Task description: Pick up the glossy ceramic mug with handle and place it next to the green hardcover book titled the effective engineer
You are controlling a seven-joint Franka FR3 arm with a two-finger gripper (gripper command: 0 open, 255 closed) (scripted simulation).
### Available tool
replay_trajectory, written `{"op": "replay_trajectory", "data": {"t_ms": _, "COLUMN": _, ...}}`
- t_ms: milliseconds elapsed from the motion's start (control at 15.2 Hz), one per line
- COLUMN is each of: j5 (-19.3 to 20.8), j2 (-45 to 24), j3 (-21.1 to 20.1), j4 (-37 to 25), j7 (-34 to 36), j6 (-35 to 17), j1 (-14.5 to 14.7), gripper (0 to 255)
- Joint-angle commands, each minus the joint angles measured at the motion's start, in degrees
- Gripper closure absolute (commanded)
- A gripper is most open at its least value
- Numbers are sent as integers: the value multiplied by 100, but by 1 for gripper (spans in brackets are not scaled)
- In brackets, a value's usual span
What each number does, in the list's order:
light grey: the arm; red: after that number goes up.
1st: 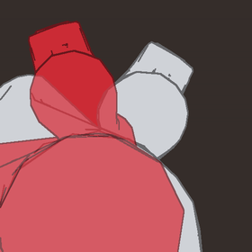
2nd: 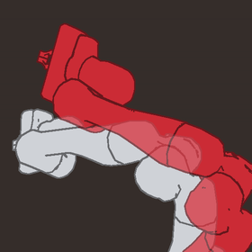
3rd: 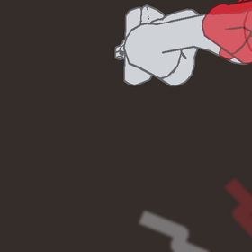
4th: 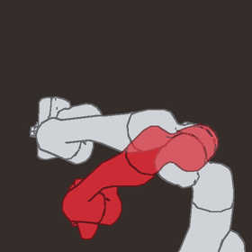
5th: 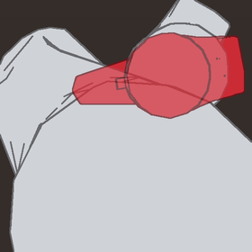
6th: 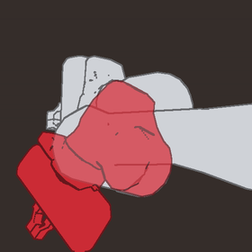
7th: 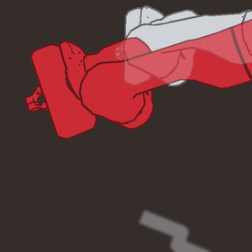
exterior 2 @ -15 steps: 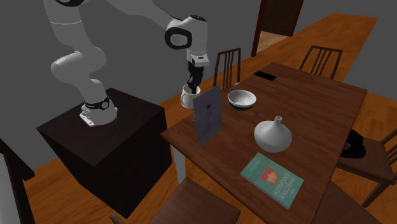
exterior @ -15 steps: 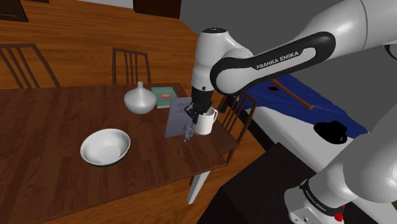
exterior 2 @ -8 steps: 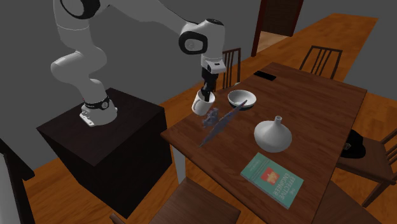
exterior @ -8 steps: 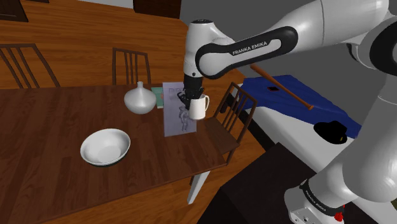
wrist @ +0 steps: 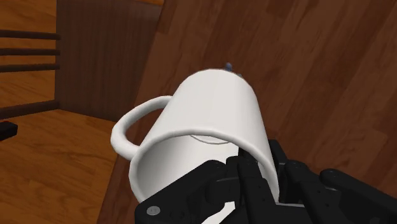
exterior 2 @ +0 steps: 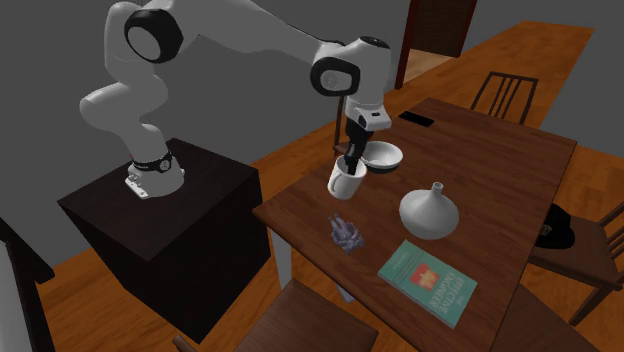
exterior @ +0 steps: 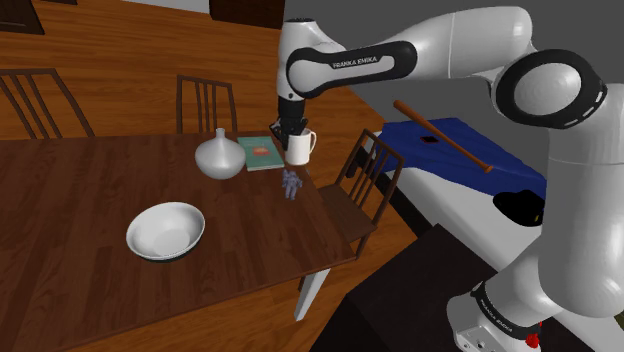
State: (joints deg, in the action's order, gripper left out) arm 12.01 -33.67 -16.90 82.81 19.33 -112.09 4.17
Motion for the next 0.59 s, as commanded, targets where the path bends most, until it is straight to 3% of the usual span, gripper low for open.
{"op": "replay_trajectory", "data": {"t_ms": 0, "j5": 64, "j2": -502, "j3": 69, "j4": -818, "j7": -123, "j6": 310, "j1": 53, "gripper": 255}}
{"op": "replay_trajectory", "data": {"t_ms": 528, "j5": 125, "j2": -731, "j3": 114, "j4": -652, "j7": -87, "j6": -79, "j1": 58, "gripper": 255}}
